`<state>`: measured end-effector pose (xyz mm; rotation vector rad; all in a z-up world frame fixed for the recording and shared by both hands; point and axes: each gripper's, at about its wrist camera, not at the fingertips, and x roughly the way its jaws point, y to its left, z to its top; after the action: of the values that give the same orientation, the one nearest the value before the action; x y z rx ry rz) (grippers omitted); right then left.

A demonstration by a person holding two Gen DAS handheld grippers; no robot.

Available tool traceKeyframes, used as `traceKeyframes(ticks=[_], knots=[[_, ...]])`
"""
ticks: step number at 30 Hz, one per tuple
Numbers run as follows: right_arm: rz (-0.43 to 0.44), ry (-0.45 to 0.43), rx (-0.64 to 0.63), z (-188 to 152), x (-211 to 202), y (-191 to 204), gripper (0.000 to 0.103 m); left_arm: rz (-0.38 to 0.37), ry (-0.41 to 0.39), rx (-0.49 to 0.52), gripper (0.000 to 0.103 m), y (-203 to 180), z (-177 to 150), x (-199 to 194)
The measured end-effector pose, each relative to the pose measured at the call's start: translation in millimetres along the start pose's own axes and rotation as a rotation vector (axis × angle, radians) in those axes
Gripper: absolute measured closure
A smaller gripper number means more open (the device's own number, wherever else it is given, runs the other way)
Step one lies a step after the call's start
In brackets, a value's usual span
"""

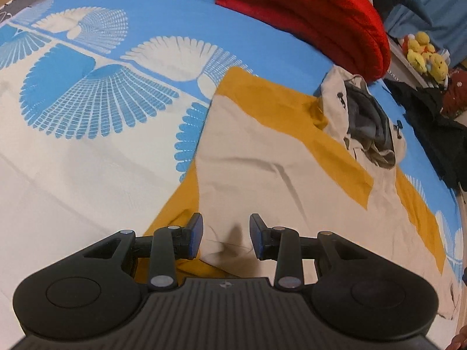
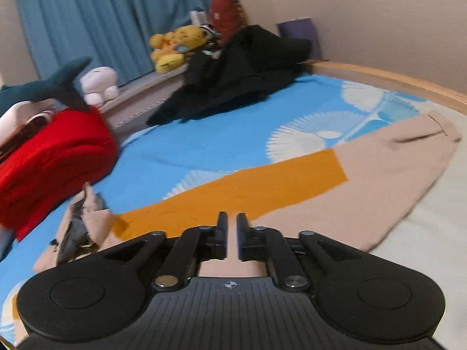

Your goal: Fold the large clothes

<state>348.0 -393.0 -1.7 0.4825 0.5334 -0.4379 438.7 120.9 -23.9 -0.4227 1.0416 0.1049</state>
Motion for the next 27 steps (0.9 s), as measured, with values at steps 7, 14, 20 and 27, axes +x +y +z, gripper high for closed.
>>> traceKeyframes(ticks=[7, 14, 20, 27], knots=[[0.11, 0.161, 0.127, -10.9, 19.9, -12.6, 0.091, -0.028, 0.073, -0.065, 0.068, 15.6, -3.5, 27.9], [0.09, 0.247, 0.153, -21.6, 22.9, -3.5, 0.091, 0.027, 0.041, -0.029, 0.075, 5.7, -1.3, 19.8], [0.095, 0.249, 0.126, -20.7, 20.8, -3.2, 0.088, 0.026, 0.124, -0.004, 0.072, 1.0, -13.0, 41.4], [0.075, 0.256, 0.135, -17.5, 18.5, -8.9, 0.088, 0.017, 0.037, 0.103, 0.066, -25.5, -14.5, 12.8]])
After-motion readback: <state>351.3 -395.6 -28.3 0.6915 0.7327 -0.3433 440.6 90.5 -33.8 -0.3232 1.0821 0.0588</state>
